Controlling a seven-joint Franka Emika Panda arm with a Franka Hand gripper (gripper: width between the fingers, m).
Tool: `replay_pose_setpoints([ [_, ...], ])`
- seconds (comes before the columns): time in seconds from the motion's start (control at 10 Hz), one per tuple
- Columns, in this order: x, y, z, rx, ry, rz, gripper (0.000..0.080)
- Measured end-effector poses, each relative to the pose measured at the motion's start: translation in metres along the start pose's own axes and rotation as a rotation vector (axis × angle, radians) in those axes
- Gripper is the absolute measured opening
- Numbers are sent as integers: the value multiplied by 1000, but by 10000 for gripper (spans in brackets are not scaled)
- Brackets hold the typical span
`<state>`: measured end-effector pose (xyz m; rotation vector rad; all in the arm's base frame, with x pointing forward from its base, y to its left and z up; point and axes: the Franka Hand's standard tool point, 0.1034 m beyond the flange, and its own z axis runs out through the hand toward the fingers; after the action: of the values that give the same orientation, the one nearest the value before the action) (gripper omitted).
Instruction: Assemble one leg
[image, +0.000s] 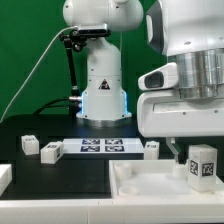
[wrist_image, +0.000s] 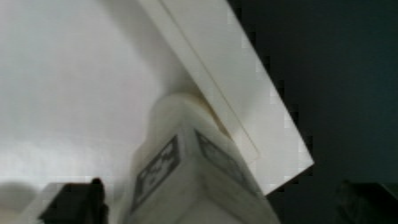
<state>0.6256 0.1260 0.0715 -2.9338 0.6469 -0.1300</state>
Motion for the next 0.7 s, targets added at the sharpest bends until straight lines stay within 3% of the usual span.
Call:
replay_pose_setpoints([
  [0.3,2,-2,0,-30,22,-316,648],
  [0.7,4,7,3,-29,45,-459,648],
])
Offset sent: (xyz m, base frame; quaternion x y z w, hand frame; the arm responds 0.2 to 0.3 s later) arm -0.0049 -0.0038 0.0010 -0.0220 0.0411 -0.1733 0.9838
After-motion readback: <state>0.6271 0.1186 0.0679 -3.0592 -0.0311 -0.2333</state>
